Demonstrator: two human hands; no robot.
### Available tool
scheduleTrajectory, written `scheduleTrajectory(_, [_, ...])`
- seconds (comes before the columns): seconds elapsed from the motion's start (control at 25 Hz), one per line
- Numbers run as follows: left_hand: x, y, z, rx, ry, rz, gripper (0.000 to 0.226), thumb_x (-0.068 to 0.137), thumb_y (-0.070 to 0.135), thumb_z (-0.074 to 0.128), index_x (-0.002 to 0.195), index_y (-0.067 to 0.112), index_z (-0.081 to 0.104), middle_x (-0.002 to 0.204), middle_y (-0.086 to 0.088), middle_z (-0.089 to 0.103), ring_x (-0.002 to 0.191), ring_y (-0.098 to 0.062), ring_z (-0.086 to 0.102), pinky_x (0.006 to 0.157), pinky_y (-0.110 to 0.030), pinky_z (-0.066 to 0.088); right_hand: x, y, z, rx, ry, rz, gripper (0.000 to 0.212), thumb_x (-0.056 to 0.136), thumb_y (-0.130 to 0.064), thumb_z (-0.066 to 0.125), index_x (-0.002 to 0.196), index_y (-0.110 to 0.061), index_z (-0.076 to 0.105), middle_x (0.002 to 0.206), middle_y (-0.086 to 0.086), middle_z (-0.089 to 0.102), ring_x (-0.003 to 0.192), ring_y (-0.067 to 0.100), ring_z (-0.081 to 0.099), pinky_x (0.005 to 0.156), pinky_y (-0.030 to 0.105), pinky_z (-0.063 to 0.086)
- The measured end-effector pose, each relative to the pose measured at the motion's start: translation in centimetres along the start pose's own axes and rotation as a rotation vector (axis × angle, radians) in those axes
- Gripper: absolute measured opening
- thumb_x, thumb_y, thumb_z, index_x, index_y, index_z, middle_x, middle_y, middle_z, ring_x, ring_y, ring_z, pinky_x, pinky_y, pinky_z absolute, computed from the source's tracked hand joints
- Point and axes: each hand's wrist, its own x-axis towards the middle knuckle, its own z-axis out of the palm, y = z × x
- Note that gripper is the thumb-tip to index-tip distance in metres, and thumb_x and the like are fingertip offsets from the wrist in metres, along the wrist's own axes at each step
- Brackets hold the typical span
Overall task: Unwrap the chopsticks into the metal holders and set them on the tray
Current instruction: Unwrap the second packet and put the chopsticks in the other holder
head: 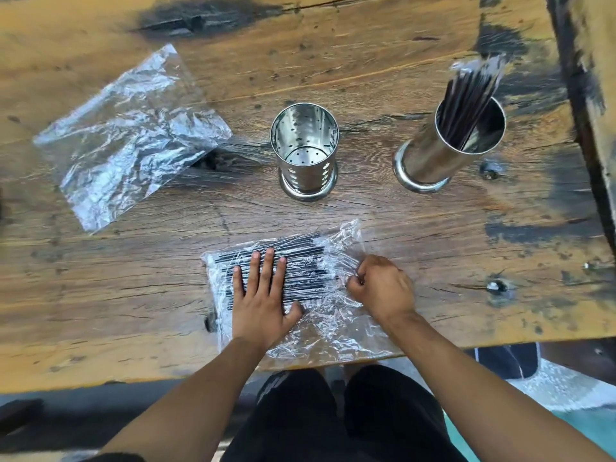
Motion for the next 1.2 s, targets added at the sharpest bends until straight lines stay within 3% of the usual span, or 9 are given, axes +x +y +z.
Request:
scheduleTrajectory(0.2, [0.1, -0.1, -0.1, 0.007, -0.016, 0.0, 0.095, 0.091, 0.072, 0.032, 0.164, 0.016, 0.005, 0.172, -0.01, -0.004, 0.159, -0.031, -0.007, 0.124, -0.065, 0.009, 0.4, -1.1, -0.7, -0.091, -0.08, -0.019, 0.014, 0.088, -0.024, 0.057, 0.096, -0.017, 0.065, 0.086, 0.001, 0.068, 0.069, 0.019, 0.065, 0.066, 0.029, 0.053])
scheduleTrajectory(0.4, [0.1, -0.1, 0.0, -0.005, -0.01, -0.001, 0.095, 0.091, 0.07, 0.035, 0.164, 0.016, 0.006, 0.172, -0.009, -0.004, 0.159, -0.03, -0.007, 0.124, -0.065, 0.009, 1.7, -0.6, -2.0, -0.064, -0.104, 0.037, 0.025, 0.092, -0.036, 0.051, 0.099, -0.016, 0.065, 0.074, -0.003, 0.063, 0.068, 0.022, 0.061, 0.07, 0.03, 0.049])
scheduleTrajectory(0.52, [0.1, 0.0, 0.0, -0.004, -0.008, -0.003, 0.095, 0.09, 0.069, 0.037, 0.164, 0.017, 0.008, 0.173, -0.009, -0.002, 0.159, -0.03, -0.006, 0.124, -0.064, 0.008, 2.5, 1.4, -3.2, -0.03, -0.033, 0.203, 0.029, 0.092, -0.037, 0.05, 0.099, -0.013, 0.066, 0.088, 0.014, 0.07, 0.081, 0.035, 0.063, 0.071, 0.034, 0.043])
scheduleTrajectory(0.6, [0.0, 0.0, -0.1, 0.002, -0.015, -0.003, 0.095, 0.091, 0.07, 0.036, 0.164, 0.017, 0.006, 0.172, -0.009, -0.003, 0.159, -0.03, -0.007, 0.125, -0.064, 0.006, 2.4, 2.3, -3.2, -0.01, -0.032, 0.251, 0.03, 0.092, -0.035, 0.049, 0.102, -0.012, 0.066, 0.101, 0.022, 0.073, 0.092, 0.04, 0.067, 0.075, 0.038, 0.048])
scheduleTrajectory(0.84, [0.0, 0.0, -0.2, -0.02, -0.013, -0.007, 0.094, 0.091, 0.068, 0.035, 0.164, 0.018, 0.004, 0.172, -0.009, -0.005, 0.159, -0.03, -0.008, 0.124, -0.064, 0.007, 2.1, 1.2, -3.6, 0.199, -0.009, 0.322, 0.034, 0.095, -0.046, 0.049, 0.108, -0.017, 0.061, 0.104, 0.017, 0.072, 0.1, 0.037, 0.065, 0.086, 0.041, 0.049])
scheduleTrajectory(0.96, [0.0, 0.1, -0.3, -0.018, -0.019, -0.009, 0.094, 0.091, 0.069, 0.033, 0.164, 0.019, 0.001, 0.172, -0.009, -0.007, 0.159, -0.03, -0.011, 0.125, -0.064, 0.005, 2.5, 0.4, -3.4, 0.201, -0.042, 0.224, 0.036, 0.09, -0.053, 0.065, 0.107, -0.022, 0.056, 0.091, -0.002, 0.065, 0.086, 0.024, 0.062, 0.075, 0.033, 0.049])
scheduleTrajectory(1.12, [0.0, 0.1, -0.3, -0.031, -0.016, -0.012, 0.094, 0.091, 0.068, 0.034, 0.164, 0.019, 0.001, 0.172, -0.008, -0.008, 0.159, -0.029, -0.011, 0.125, -0.064, 0.005, 3.4, 2.7, -2.9, 0.491, -0.022, 0.318, 0.018, 0.089, -0.02, 0.076, 0.101, -0.016, 0.064, 0.08, -0.007, 0.068, 0.072, 0.014, 0.066, 0.053, 0.006, 0.042])
scheduleTrajectory(1.2, [0.0, 0.1, -0.3, -0.027, -0.017, -0.015, 0.094, 0.091, 0.068, 0.033, 0.164, 0.019, 0.0, 0.172, -0.008, -0.009, 0.158, -0.029, -0.013, 0.125, -0.064, 0.005, 2.6, 4.3, -2.8, 0.584, -0.093, 0.337, 0.013, 0.087, -0.014, 0.078, 0.095, -0.012, 0.068, 0.072, -0.003, 0.072, 0.058, 0.011, 0.065, 0.05, 0.011, 0.045])
